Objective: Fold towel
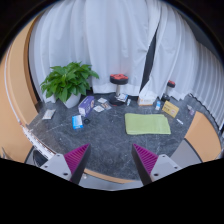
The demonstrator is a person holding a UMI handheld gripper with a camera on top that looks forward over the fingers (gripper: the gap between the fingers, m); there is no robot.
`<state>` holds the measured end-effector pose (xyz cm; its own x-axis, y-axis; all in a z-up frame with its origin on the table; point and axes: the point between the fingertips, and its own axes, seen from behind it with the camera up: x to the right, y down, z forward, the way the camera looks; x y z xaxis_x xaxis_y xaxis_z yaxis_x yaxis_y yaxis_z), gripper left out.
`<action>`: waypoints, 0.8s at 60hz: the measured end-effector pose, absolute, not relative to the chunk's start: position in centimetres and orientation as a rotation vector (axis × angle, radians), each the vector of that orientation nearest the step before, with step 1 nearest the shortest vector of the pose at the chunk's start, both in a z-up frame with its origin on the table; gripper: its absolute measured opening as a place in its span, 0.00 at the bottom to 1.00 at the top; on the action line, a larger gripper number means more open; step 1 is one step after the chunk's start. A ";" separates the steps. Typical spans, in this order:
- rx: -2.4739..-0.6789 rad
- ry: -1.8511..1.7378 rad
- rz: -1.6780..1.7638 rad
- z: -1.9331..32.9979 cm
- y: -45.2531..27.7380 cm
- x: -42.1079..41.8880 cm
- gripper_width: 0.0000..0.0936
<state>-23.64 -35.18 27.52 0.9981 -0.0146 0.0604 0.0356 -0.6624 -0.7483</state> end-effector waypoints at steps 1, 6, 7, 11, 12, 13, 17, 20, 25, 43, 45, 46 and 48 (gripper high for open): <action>-2.296 -0.014 -0.078 27.4 -35.2 -23.6 0.91; -2.313 -0.006 -0.078 26.2 -34.6 -22.7 0.90; -2.318 -0.003 -0.076 26.0 -34.7 -22.7 0.90; -2.335 0.009 -0.069 24.1 -34.0 -21.6 0.90; -2.338 0.014 -0.069 23.7 -33.8 -21.2 0.91; -2.338 0.019 -0.067 23.2 -33.6 -20.9 0.90; -2.337 0.030 -0.066 20.8 -32.4 -19.5 0.90; -2.344 0.032 -0.080 18.5 -31.3 -17.9 0.90; -2.348 0.024 -0.096 14.6 -28.4 -15.2 0.90; -2.263 -0.023 -0.094 5.4 -9.4 -9.6 0.90; -2.263 -0.029 -0.094 4.5 -7.5 -9.4 0.90; -2.263 -0.031 -0.095 4.1 -6.6 -9.3 0.90; -2.255 -0.037 -0.097 3.4 -4.8 -9.1 0.90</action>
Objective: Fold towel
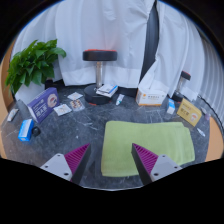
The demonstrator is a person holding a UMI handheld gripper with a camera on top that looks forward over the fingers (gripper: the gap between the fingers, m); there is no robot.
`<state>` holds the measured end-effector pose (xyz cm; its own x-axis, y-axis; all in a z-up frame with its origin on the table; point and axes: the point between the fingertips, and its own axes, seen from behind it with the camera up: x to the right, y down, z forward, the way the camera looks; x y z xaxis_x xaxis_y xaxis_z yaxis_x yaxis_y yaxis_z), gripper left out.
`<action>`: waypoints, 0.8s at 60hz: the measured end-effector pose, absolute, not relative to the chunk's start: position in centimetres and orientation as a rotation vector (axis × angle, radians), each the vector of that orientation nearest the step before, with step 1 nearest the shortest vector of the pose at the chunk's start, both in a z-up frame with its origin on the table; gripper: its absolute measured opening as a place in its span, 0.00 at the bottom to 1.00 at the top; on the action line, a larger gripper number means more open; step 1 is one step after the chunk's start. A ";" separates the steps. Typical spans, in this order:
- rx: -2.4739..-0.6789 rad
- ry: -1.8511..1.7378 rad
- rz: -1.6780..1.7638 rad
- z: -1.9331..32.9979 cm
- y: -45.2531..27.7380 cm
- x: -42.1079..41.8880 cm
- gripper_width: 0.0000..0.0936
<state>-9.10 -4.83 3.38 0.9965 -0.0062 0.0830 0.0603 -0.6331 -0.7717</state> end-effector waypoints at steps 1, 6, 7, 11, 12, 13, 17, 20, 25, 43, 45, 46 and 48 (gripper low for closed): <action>-2.246 -0.041 -0.096 3.1 -4.0 -9.1 0.89; -2.243 -0.064 -0.112 0.7 -0.9 -8.8 0.82; -2.251 -0.065 -0.117 0.1 -0.5 -8.7 0.80; -2.269 -0.055 -0.158 -1.5 0.6 -7.9 0.70; -2.259 -0.062 -0.176 -1.4 0.9 -7.7 0.67; -2.245 -0.075 -0.190 -1.3 1.1 -7.5 0.63; -2.231 -0.116 -0.257 -1.4 1.4 -7.0 0.39; -2.211 -0.119 -0.317 -1.2 1.5 -5.9 0.16; -2.205 -0.105 -0.312 -0.8 1.5 -6.1 0.05; -2.115 -0.033 0.226 12.9 -0.2 -13.3 0.04; -2.088 -0.023 0.246 14.6 -0.1 -12.6 0.04; -2.071 -0.017 0.249 15.0 -0.1 -12.3 0.04; -2.055 -0.008 0.252 15.7 0.1 -11.4 0.04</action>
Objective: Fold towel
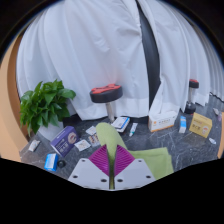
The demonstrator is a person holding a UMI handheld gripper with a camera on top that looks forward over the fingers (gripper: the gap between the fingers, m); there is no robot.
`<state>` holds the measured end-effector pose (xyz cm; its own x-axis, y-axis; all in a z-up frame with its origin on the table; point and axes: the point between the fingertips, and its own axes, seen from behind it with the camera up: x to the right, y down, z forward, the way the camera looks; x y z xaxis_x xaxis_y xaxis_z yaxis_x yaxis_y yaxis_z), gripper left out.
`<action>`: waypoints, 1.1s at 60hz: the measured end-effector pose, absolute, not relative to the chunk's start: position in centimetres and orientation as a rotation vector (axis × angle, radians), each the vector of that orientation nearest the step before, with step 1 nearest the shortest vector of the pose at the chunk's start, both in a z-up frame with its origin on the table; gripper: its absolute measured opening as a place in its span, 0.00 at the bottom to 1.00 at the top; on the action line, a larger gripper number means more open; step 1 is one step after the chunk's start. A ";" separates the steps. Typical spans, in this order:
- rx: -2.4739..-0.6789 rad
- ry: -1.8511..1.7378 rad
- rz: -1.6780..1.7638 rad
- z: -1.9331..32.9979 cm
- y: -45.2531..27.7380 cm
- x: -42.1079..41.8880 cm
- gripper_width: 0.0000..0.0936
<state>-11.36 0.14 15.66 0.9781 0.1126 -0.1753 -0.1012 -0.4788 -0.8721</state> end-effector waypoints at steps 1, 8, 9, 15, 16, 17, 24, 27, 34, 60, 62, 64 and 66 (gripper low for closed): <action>-2.053 -0.004 0.251 15.8 0.2 -10.7 0.04; -2.081 0.028 0.166 13.7 0.9 -4.7 0.04; -2.091 0.031 0.143 12.9 0.8 -3.4 0.05; -2.187 0.078 0.054 7.7 0.7 2.2 0.30; -2.201 0.086 0.045 7.0 0.6 3.0 0.34; -2.212 0.095 0.031 6.2 0.4 4.1 0.41; -2.254 0.159 -0.085 5.3 -1.9 9.5 0.87; -2.243 0.175 -0.094 6.3 -3.0 10.4 0.92; -2.204 0.157 -0.121 10.1 -6.2 10.5 0.91; -2.041 0.081 -0.158 24.4 -27.7 0.5 0.91; -2.041 0.076 -0.164 24.9 -29.4 0.0 0.91; -2.043 0.073 -0.170 25.3 -31.1 -0.5 0.91; -2.048 0.070 -0.174 25.5 -32.8 -1.0 0.91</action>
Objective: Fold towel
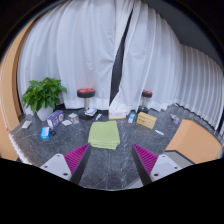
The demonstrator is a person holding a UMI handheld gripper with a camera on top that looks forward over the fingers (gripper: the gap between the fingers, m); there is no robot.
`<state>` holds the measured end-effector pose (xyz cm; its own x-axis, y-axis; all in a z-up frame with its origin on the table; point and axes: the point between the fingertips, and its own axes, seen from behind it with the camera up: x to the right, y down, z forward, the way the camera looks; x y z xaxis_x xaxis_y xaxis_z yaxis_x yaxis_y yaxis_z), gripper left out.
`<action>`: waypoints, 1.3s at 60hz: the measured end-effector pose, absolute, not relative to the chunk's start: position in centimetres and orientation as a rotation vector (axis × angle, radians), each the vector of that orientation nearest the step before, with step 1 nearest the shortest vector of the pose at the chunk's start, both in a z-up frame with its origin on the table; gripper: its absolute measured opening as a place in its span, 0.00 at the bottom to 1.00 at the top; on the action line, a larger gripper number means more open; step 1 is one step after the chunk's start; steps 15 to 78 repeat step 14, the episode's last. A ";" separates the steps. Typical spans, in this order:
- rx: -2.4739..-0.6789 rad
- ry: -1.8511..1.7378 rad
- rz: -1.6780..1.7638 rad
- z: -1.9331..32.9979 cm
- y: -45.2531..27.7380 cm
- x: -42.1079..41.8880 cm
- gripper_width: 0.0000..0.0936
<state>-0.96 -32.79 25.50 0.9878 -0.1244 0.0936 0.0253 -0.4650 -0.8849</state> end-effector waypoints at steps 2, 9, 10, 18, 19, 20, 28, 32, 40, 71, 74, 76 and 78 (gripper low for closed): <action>-2.055 0.068 -0.172 25.6 -34.3 -1.4 0.91; -2.059 0.069 -0.141 25.9 -38.0 -2.9 0.91; -2.061 0.072 -0.145 25.9 -38.4 -2.9 0.91; -2.064 0.088 -0.153 26.0 -39.4 -2.7 0.91; -2.064 0.088 -0.153 26.0 -39.4 -2.7 0.91; -2.064 0.088 -0.153 26.0 -39.4 -2.7 0.91; -2.064 0.088 -0.153 26.0 -39.4 -2.7 0.91; -2.064 0.088 -0.153 26.0 -39.4 -2.7 0.91; -2.064 0.088 -0.153 26.0 -39.4 -2.7 0.91; -2.064 0.088 -0.153 26.0 -39.4 -2.7 0.91; -2.064 0.088 -0.153 26.0 -39.4 -2.7 0.91; -2.064 0.088 -0.153 26.0 -39.4 -2.7 0.91; -2.064 0.088 -0.153 26.0 -39.4 -2.7 0.91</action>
